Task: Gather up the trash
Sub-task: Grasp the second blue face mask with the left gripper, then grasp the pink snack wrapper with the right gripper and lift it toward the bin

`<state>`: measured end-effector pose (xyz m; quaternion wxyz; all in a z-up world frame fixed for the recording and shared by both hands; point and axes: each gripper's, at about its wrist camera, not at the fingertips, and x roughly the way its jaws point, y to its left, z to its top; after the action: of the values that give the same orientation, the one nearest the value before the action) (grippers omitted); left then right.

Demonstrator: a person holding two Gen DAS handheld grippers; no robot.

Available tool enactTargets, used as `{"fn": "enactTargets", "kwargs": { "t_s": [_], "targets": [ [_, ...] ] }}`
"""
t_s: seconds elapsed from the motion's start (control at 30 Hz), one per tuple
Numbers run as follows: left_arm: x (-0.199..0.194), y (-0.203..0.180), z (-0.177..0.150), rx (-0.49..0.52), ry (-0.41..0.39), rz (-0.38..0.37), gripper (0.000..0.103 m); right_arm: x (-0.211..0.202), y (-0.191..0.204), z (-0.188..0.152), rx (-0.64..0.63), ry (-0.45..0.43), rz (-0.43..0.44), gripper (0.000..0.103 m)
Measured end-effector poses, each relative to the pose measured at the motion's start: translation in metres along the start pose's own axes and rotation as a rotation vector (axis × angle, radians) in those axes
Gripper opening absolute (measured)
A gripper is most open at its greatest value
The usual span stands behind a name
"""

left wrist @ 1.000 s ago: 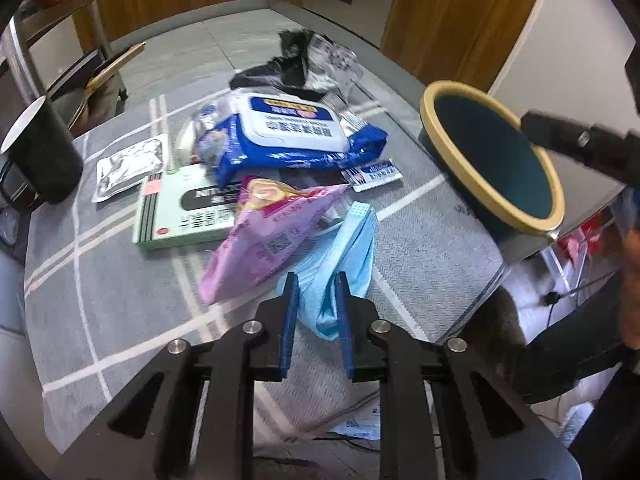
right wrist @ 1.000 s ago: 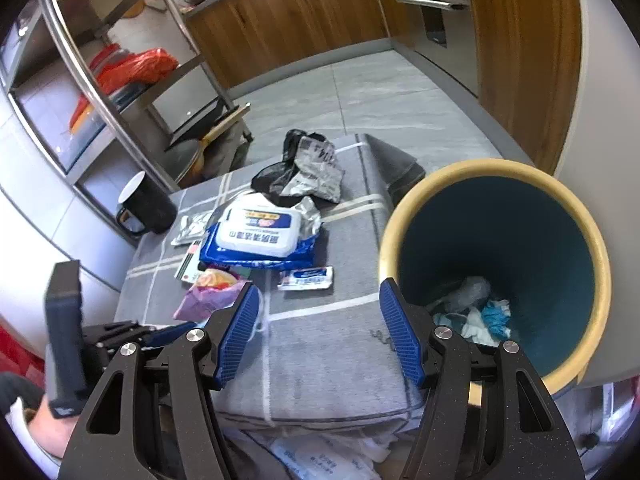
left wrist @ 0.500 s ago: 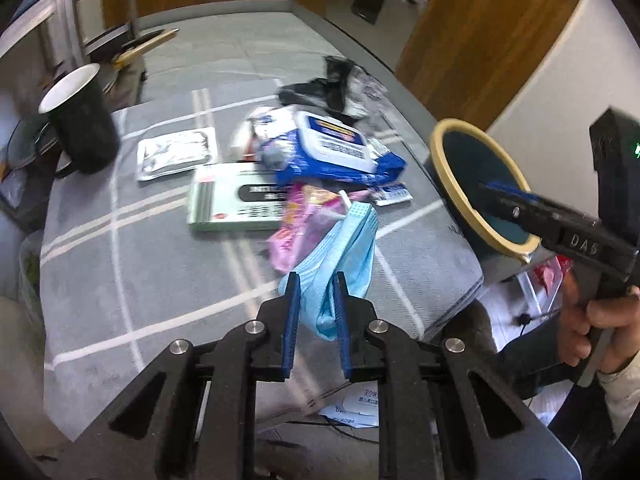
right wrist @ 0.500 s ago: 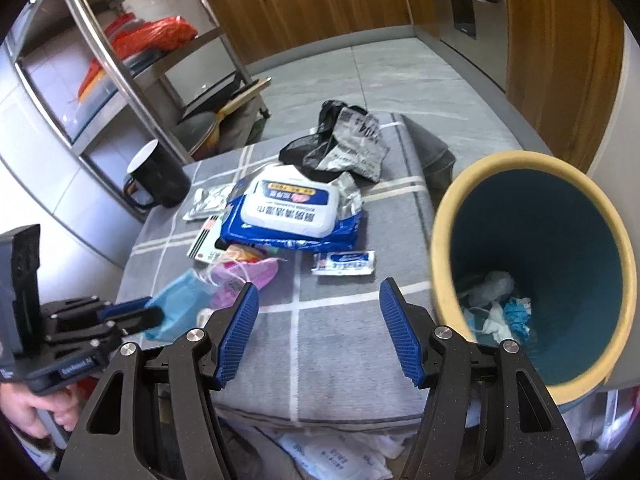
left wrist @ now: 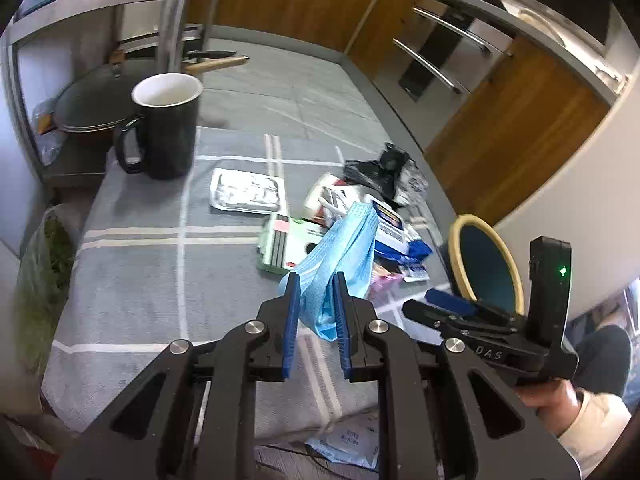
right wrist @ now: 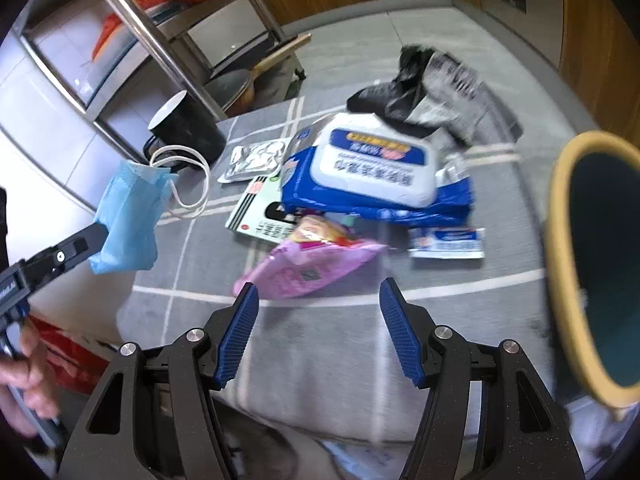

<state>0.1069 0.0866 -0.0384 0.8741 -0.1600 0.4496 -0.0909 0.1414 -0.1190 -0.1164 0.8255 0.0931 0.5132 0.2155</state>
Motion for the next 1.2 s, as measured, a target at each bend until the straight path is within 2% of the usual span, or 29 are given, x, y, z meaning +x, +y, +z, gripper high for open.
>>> {"fn": "enactTargets", "kwargs": {
  "t_s": [0.23,0.37,0.4,0.43,0.47,0.53,0.63,0.7,1.0,1.2],
  "targets": [
    [-0.002,0.015,0.006,-0.061,-0.032,0.023,0.016,0.029,0.009,0.011,0.138,0.014,0.042,0.064],
    [-0.001,0.011,0.007,-0.051,-0.031,0.016,0.016,0.045,0.013,0.013,0.164,0.040,-0.006,0.064],
    [0.000,0.010,0.008,-0.049,-0.030,0.016,0.016,0.050,0.013,0.011,0.165,0.049,-0.021,0.058],
    [0.001,0.009,0.008,-0.048,-0.028,0.012,0.016,0.053,0.012,0.008,0.165,0.058,-0.031,0.046],
    [0.001,0.008,0.008,-0.048,-0.027,0.010,0.016,0.055,0.010,0.007,0.168,0.069,-0.034,0.041],
    [0.001,0.006,0.009,-0.046,-0.029,0.008,0.016,0.057,0.006,0.002,0.173,0.082,-0.033,0.020],
    [0.001,0.002,0.010,-0.040,-0.032,0.006,0.016,0.052,-0.001,-0.003,0.176,0.079,-0.024,0.009],
    [0.001,0.000,0.011,-0.036,-0.035,0.003,0.016,0.047,-0.005,-0.005,0.175,0.082,-0.021,0.007],
    [0.001,-0.015,0.011,-0.012,-0.039,-0.001,0.016,0.005,-0.013,-0.021,0.066,0.085,-0.043,0.006],
    [0.006,-0.030,0.012,0.001,-0.025,-0.020,0.016,-0.037,-0.028,-0.022,0.015,0.016,-0.066,0.006]
  ]
}}
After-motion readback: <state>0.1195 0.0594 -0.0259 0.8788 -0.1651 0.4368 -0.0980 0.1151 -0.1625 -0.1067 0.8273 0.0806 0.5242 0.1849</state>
